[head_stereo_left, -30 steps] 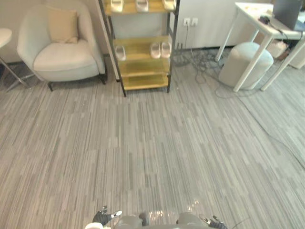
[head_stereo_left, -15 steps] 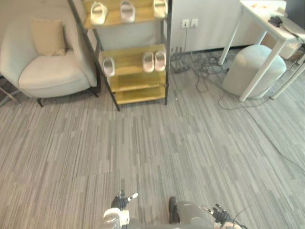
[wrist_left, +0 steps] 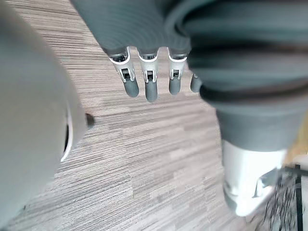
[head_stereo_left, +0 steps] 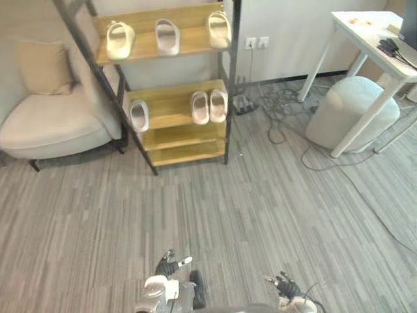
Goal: Organize the slippers on the shoe rack
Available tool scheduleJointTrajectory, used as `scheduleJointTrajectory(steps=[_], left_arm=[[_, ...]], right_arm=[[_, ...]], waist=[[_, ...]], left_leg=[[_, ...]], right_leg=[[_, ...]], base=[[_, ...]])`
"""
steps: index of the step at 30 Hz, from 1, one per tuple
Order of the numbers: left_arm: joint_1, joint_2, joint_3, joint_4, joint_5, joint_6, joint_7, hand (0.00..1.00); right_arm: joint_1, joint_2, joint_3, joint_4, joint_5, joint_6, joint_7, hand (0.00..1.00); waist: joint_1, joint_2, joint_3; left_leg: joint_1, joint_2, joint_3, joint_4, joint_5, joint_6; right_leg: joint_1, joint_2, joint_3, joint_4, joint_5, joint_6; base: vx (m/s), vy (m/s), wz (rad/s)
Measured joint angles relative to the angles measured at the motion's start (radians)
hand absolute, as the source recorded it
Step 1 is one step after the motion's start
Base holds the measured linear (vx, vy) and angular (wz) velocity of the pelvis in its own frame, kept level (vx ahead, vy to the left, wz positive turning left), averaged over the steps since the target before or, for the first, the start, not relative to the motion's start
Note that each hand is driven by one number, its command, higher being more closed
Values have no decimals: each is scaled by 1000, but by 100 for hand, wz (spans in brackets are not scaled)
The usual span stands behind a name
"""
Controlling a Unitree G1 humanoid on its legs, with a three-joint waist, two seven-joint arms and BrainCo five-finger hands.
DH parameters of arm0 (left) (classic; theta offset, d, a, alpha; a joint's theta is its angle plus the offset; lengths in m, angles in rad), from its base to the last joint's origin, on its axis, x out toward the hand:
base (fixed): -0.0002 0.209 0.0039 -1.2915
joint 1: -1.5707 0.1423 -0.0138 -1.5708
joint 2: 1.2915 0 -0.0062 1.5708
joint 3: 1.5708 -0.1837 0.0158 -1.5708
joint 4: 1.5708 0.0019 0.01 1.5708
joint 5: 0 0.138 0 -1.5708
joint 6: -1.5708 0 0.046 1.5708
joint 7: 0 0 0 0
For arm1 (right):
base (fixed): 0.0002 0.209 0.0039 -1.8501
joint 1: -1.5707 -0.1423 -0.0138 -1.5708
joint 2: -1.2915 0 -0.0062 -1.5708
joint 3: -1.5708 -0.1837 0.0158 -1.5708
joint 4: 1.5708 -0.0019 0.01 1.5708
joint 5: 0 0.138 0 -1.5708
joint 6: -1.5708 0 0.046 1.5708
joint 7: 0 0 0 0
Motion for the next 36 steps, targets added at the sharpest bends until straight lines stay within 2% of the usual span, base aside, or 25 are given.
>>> scheduleJointTrajectory(steps=[2, 3, 4, 7, 8, 9, 10, 11, 12, 14, 16, 18, 20, 23, 24, 25, 26, 27, 28, 29, 30, 31, 33, 34, 36], left_arm=[[0, 6, -21, 16, 0, 2, 0, 0], [1, 8, -21, 21, 0, 9, 1, 0], [2, 9, -20, 23, 0, 10, 1, 0], [-2, 10, -20, 31, -2, 14, 0, 0], [1, 9, -21, 31, -2, 14, -1, 0], [13, 16, -22, 30, -2, 11, -2, 0], [13, 21, -19, 32, -2, 10, -2, 0], [11, 18, -12, 36, -2, 11, -1, 0], [20, -7, 18, 36, -2, 9, -2, 0], [21, -36, 67, 22, -2, 9, -2, 0], [32, -69, 142, -33, -6, 10, -2, 0], [47, -73, 141, -69, -9, 9, -3, 0], [48, -84, 140, -79, -9, 7, -1, 0], [38, -94, 119, -76, -9, 0, -7, 0], [27, -92, 111, -67, -9, -1, -17, 0], [26, -89, 100, -65, -9, -2, -17, 0], [22, -83, 59, -62, -9, -4, -18, 0], [22, -84, 38, -51, -9, -6, -17, 0], [17, -79, 22, -48, -9, -8, -18, 0], [1, -66, 9, -38, -9, -5, -18, 0], [-4, -42, 0, -20, -9, -5, -18, 0], [-6, -39, -1, -18, -8, -5, -19, 0], [-8, -23, -34, 0, -8, -4, -20, 0], [-7, -16, -41, 5, -8, -4, -20, 0], [-7, 7, -59, 25, -8, -2, -19, 0]], right_arm=[[-2, -2, 0, -3, 0, 0, 8, 0], [-7, -2, 2, -4, -3, -1, 9, 0], [-10, -2, 2, -4, -3, -1, 9, 0], [-22, -6, -2, -10, -3, -13, 11, 0], [-24, -9, -2, -11, -2, -13, 11, 0], [-24, -10, 0, -9, -2, -12, 13, 0], [-20, -9, -2, -5, 3, -12, 14, 0], [-23, -14, -3, -3, 5, -11, 14, 0], [-22, -25, 0, -1, -2, -10, 14, 0], [-21, -29, -4, -12, 2, -11, 13, 0], [-3, -32, 8, -49, 3, -7, 9, 0], [6, -30, 20, -50, 5, -6, 7, 0], [16, -23, 19, -50, 10, -6, 6, 0], [19, -11, 0, -46, 25, -4, 5, 0], [9, -10, -1, -43, 25, -1, 5, 0], [7, -10, -2, -40, 25, 0, 5, 0], [5, -12, -10, -17, 27, 0, 5, 0], [4, -19, -15, -5, 26, 0, 6, 0], [-3, -20, -17, 9, 25, 1, 4, 0], [-8, -7, -15, 21, 23, 1, 7, 0], [-12, 15, -17, 28, 24, 1, 8, 0], [-12, 18, -18, 28, 23, 1, 7, 0], [-14, 18, -19, 21, 22, 0, 8, 0], [-13, 18, -19, 21, 20, 0, 9, 0], [-14, 19, -18, 20, 20, 0, 11, 0]], waist=[[-2, 12, 9], [-2, 14, 10], [-3, 14, 11], [-15, 30, 21], [-18, 36, 21], [-20, 27, 16], [-21, 14, 18], [-21, 16, 19], [-17, 50, -3], [-22, 71, 7], [-18, 96, 14], [-13, 91, 19], [-6, 83, 18], [-6, 68, 18], [-5, 60, 23], [-5, 57, 25], [-5, 54, 27], [-2, 70, 23], [7, 69, 22], [4, 42, 16], [1, 4, 16], [2, -1, 16], [1, 1, 15], [-1, 10, 19], [-8, 3, 14]], left_leg=[[107, -6, -19, -53, -19, 5], [165, -3, -30, -98, -19, 5], [183, 0, -35, -112, -19, 5], [256, 47, -77, -176, -23, -2], [259, 58, -81, -178, -29, -12], [263, 60, -84, -178, -50, -45], [286, 58, -94, -174, -88, -88], [299, 63, -101, -169, -97, -96], [300, 90, -111, -134, -99, -98], [230, 117, -126, 60, -112, -119], [51, 207, -125, 505, -62, -157], [-3, 275, -68, 670, -65, -150], [-31, 305, -11, 668, -84, -133], [-80, 267, 17, 409, -108, -140], [-78, 215, 7, 213, -100, -143], [-76, 198, -2, 161, -88, -143], [-65, 139, -52, -49, 10, -142], [-62, 130, -74, -127, 100, -149], [-61, 121, -76, -120, 145, -99], [-56, 91, -67, -108, 119, -95], [-44, 57, -46, -101, 71, -68], [-34, 51, -40, -105, 63, -64], [38, 31, -16, -123, 22, -47], [53, 28, -15, -123, 10, -44], [116, 24, -23, -133, -12, -31]], right_leg=[[-45, -20, -58, 103, -22, -42], [-72, -27, -105, 91, -41, -75], [-87, -26, -120, 74, -47, -85], [-171, 15, -163, -232, -43, -106], [-175, 28, -157, -305, -20, -105], [-171, 46, -120, -501, 84, -99], [-174, 44, -86, -548, 225, -119], [-174, 49, -81, -522, 225, -131], [-165, 61, -98, -507, 192, -145], [-121, 61, -125, -510, 155, -158], [-35, 84, -163, -516, 96, -185], [46, 92, -173, -524, 54, -199], [112, 86, -171, -561, 41, -191], [160, 54, -161, -620, 45, -171], [184, 32, -157, -647, 51, -156], [191, 26, -157, -656, 51, -154], [214, 6, -156, -687, 54, -127], [216, 12, -152, -702, 51, -105], [223, 9, -136, -706, 35, -81], [235, -21, -123, -705, 37, -70], [224, -63, -103, -662, 34, -64], [213, -70, -94, -632, 34, -64], [100, -98, -42, -345, 65, -59], [74, -98, -34, -282, 59, -55], [20, -94, -63, -144, 1, -51]], base=[[507, 72, 20], [389, 30, 17], [445, 8, 25], [404, -82, 42], [430, -173, 37], [425, -227, 41], [351, -199, 39], [376, -250, 23], [412, -254, 22], [434, -266, 33], [329, -196, 33], [259, -105, 8], [251, -40, -9], [308, 77, -8], [263, 118, -1], [336, 183, 2], [243, 184, -4], [355, 290, -20], [293, 245, -22], [357, 303, -23], [301, 244, -13], [351, 313, -24], [300, 277, -28], [314, 243, -8], [356, 156, 18]])
